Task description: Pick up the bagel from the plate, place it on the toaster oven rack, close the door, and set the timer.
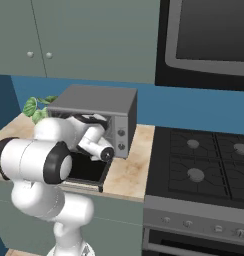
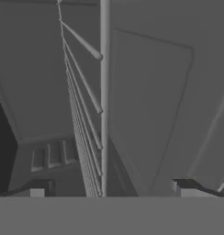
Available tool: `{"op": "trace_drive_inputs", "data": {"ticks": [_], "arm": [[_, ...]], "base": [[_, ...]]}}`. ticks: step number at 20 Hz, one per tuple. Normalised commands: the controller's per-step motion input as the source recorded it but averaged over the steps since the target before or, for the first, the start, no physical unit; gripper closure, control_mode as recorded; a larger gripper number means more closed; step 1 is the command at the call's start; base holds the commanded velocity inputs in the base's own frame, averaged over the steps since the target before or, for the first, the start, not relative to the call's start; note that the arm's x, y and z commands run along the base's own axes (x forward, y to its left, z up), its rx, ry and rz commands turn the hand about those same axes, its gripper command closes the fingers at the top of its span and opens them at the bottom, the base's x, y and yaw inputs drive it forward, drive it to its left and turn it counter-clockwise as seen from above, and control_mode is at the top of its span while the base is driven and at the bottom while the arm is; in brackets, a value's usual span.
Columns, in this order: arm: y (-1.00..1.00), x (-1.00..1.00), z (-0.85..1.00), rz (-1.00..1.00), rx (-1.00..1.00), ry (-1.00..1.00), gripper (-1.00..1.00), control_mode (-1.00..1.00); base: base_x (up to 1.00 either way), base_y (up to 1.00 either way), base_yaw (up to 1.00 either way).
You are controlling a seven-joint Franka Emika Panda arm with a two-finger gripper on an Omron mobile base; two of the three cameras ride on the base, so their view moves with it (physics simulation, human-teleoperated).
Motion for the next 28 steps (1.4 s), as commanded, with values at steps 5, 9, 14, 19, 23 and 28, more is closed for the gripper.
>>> {"op": "trace_drive_inputs", "data": {"ticks": [5, 9, 14, 19, 23, 28], "arm": [[0.00, 0.52, -0.12, -0.02, 0.00, 0.00, -1.00, -1.00], [0.00, 0.46, -0.18, -0.03, 0.00, 0.00, -1.00, -1.00], [0.00, 0.36, -0.13, -0.04, 0.00, 0.00, -1.00, -1.00], [0.04, 0.05, -0.10, -0.03, 0.00, 0.00, 1.00, -1.00], [0.00, -0.14, -0.03, 0.00, 0.00, 0.00, 1.00, -1.00], [0.00, -0.31, 0.00, 0.00, 0.01, 0.00, 1.00, -1.00]], "base": [[0.00, 0.00, 0.00], [0.00, 0.00, 0.00], [0.00, 0.00, 0.00], [0.00, 0.00, 0.00], [0.00, 0.00, 0.00], [0.00, 0.00, 0.00]]}}
